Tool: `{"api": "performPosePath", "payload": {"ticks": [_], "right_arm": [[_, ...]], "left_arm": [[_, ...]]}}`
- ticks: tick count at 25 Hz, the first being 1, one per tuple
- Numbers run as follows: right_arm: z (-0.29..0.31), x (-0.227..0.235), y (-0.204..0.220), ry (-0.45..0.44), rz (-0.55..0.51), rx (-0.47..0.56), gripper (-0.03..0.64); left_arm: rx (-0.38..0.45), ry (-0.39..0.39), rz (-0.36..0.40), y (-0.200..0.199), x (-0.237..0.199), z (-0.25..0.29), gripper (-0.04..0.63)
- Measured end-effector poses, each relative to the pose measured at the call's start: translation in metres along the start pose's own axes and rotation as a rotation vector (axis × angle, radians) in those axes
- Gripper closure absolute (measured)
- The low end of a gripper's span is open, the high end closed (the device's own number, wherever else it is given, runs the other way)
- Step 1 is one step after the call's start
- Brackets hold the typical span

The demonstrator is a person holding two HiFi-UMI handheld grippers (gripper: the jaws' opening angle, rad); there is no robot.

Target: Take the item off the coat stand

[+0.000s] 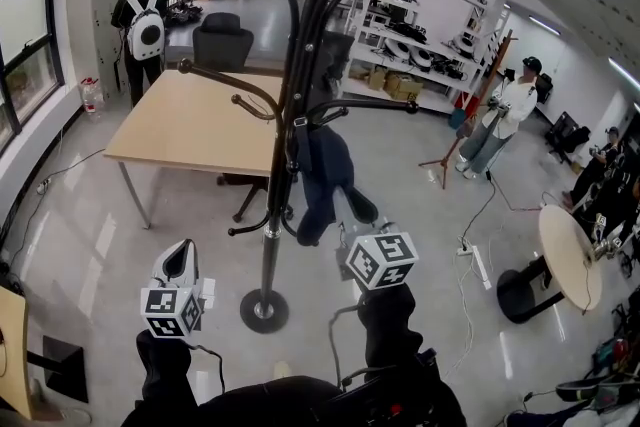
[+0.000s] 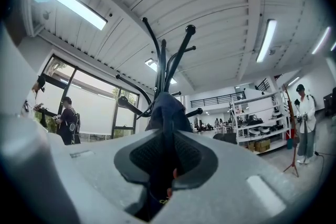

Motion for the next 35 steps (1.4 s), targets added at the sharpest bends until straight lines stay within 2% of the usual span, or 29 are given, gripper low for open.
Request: {"api": "performPosePath", "payload": {"ticks": [35], "right_arm": [[-0.037, 0.017, -0.047, 0.074, -0.029, 0.108, 0.569]], "left_arm": [[0.01, 0.021, -0.007, 0.001, 0.008, -0.002, 0.592]]}}
Point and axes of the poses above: the fingertips, and each gripper's own axes: z forward along the fingers, x to its right, y out of its underside, the point moved 9 cm from there along -z, backward along the fingers, and after that the axes turned 11 degrees about -x, right-handed, at the moved point
